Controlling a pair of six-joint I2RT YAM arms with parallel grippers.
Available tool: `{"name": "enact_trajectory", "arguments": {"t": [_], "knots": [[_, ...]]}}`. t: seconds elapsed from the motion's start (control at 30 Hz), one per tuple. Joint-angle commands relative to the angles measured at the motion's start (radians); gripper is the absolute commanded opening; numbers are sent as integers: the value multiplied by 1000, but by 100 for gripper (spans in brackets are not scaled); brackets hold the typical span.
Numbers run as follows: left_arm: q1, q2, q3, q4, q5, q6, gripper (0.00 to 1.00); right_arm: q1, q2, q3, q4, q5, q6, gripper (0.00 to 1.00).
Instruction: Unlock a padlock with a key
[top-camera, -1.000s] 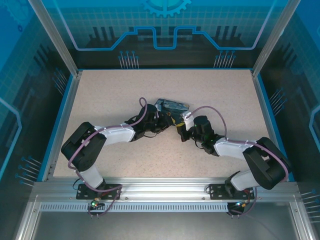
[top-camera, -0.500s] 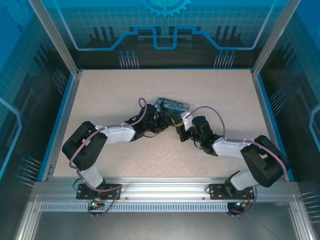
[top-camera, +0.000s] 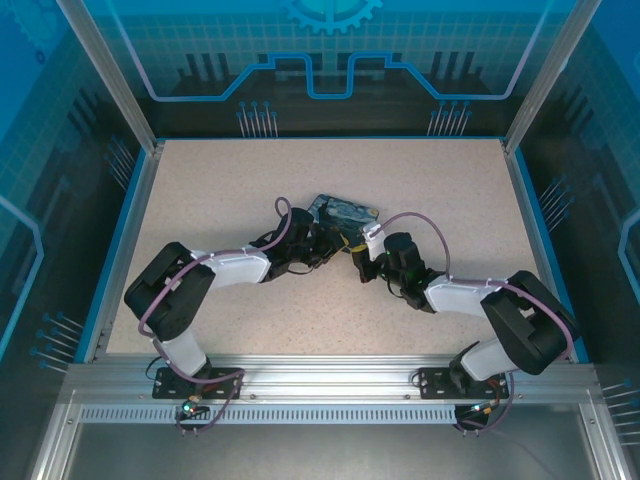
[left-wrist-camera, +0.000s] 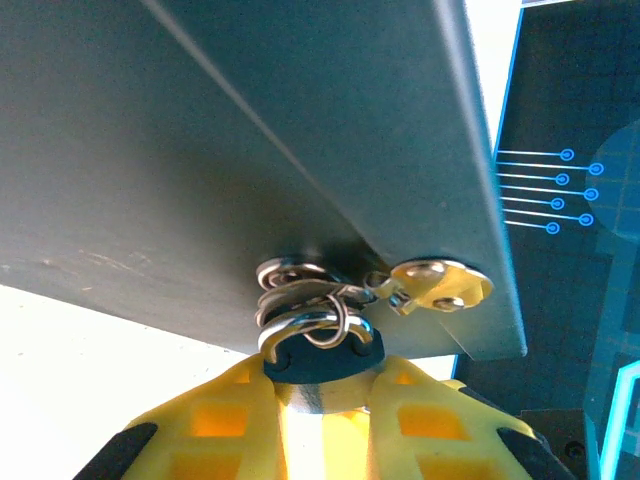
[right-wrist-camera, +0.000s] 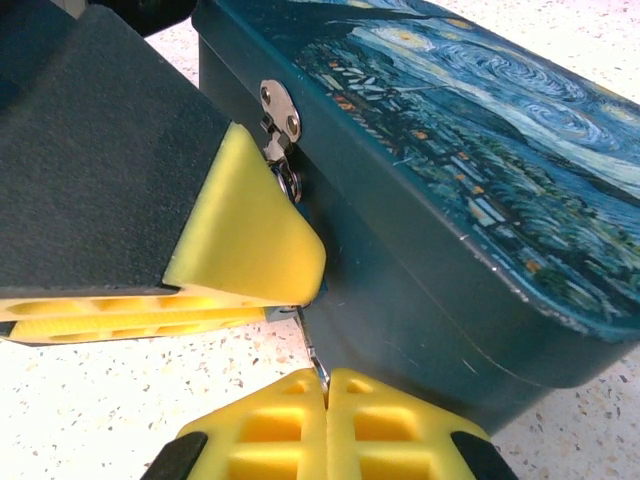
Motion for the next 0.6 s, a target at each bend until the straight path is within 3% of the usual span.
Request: {"name": "enact_trajectory", "arguments": {"t": [0.0,0.57], "knots": [[-24,7,4,-31,105,-19,0,13,-41,7,177,-17,6,0],[-23,-11,1,-7,127,-43,0,14,35,29,181,-55,-6,0]]}}
